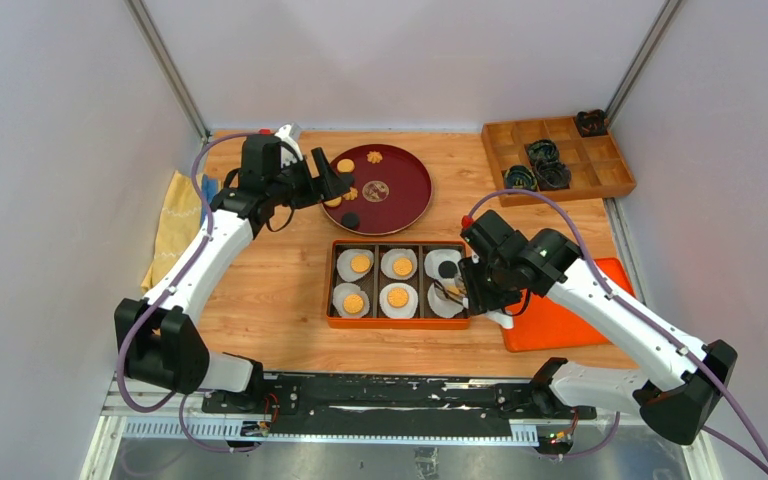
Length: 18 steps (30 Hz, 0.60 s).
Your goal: Pack the cookies
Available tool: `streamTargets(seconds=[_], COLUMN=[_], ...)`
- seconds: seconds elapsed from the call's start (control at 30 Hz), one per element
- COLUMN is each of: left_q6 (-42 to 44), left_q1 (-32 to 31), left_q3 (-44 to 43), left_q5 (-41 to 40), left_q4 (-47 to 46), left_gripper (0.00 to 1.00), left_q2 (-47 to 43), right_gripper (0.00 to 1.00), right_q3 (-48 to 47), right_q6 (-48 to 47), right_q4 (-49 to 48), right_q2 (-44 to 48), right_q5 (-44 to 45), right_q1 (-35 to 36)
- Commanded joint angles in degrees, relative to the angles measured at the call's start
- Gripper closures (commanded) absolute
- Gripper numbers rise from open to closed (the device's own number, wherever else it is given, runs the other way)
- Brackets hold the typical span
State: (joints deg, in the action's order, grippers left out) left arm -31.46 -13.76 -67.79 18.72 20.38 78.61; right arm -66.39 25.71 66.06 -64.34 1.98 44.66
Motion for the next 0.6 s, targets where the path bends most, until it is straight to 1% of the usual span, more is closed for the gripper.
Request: streamTargets(seconds=[0.0,0.2,0.3,0.33,0.37,0.4,0.47,0.57], left_q6=[1.14,1.15,0.98,0.92,0.93,0.93,0.82,0.79], left_q1=[-0.39,-0.39,-0.39,-0.39,-0.39,-0.39,-0.39,-0.39], left_q3=[-0.29,-0.08,0.13,0.24,0.24,0.2,0.07,-0.2], left_q5=[1.78,3.21,3.51,3.52,3.5,3.49,3.67,4.01], left_q4=[-0.5,-0.97,-1.13,-1.21,-1.29,-1.31,-1.36,-1.46], left_gripper=[0.18,0.17,0.17,0.17,0.17,0.17,0.17,0.17], left_q2=[0.15,0.31,0.32,0.34,0.31,0.24,0.06,-0.3], right_gripper=[0.55,0.51,0.51,0.54,0.59,0.67,0.84,0.9], right_q3=[-2.01,-1.91,-1.94,-2.1,-2.39,-2.75,-4.17,-7.36], right_q6=[0.12,0.15,0.13,0.21,0.27,0.26,0.27,-0.14], right_q4=[1.26,1.26,1.26,1.18,1.24,1.26,1.47,1.82], right_q2=[0.74,0.93,0.99,1.03,1.12,1.29,1.58,1.84], right_q5=[-0.37,-0.42,-0.59,-0.72,-0.27,0.26,1.07,2.19], right_q1=[0.95,0.95,0.95,0.97,0.95,0.95,0.95,0.95])
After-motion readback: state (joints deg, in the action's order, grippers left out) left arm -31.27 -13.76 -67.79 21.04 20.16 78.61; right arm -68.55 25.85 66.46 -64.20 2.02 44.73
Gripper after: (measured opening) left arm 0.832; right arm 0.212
